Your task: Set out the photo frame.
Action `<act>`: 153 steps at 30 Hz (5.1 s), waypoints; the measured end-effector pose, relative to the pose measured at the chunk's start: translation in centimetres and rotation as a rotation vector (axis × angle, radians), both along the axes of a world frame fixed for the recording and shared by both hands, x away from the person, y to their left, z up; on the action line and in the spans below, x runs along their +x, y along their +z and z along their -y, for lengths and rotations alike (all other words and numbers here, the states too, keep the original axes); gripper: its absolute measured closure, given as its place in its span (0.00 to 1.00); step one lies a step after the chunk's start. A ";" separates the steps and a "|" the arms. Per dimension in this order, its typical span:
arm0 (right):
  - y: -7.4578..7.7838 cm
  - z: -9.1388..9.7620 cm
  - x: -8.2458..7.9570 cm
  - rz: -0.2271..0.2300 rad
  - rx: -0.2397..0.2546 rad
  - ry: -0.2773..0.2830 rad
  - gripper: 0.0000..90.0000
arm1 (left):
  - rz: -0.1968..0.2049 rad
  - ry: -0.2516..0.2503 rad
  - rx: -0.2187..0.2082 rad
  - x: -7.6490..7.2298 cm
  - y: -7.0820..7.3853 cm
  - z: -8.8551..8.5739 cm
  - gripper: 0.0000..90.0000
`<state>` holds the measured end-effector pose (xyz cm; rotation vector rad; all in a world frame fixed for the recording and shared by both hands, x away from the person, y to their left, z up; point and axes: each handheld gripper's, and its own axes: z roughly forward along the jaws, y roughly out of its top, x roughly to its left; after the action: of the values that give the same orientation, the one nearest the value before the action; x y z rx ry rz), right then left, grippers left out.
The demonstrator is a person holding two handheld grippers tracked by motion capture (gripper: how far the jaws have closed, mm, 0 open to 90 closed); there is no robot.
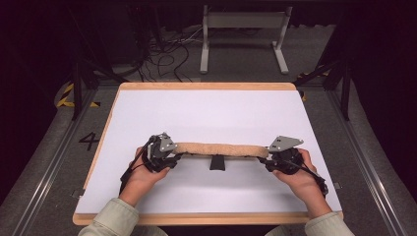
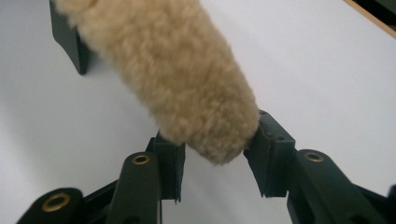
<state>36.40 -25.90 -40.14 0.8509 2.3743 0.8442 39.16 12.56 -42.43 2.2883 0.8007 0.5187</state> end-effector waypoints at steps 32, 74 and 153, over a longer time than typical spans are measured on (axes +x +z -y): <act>0.7 1.3 -1.4 -0.035 0.044 0.030 0.69 | -0.085 -0.006 -0.197 -3.6 1.3 -3.1 0.82; 2.0 1.3 -6.2 -0.173 -0.010 0.169 0.98 | -0.120 -0.056 -0.210 -3.5 0.9 -2.4 0.84; -0.4 -4.7 -7.9 -0.197 0.042 0.299 1.00 | -0.267 -0.159 -0.213 -3.0 -3.2 7.5 1.00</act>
<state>28.46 -21.19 -40.55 0.6275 2.7113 0.9659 36.21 5.08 -45.64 2.2225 0.7511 0.0519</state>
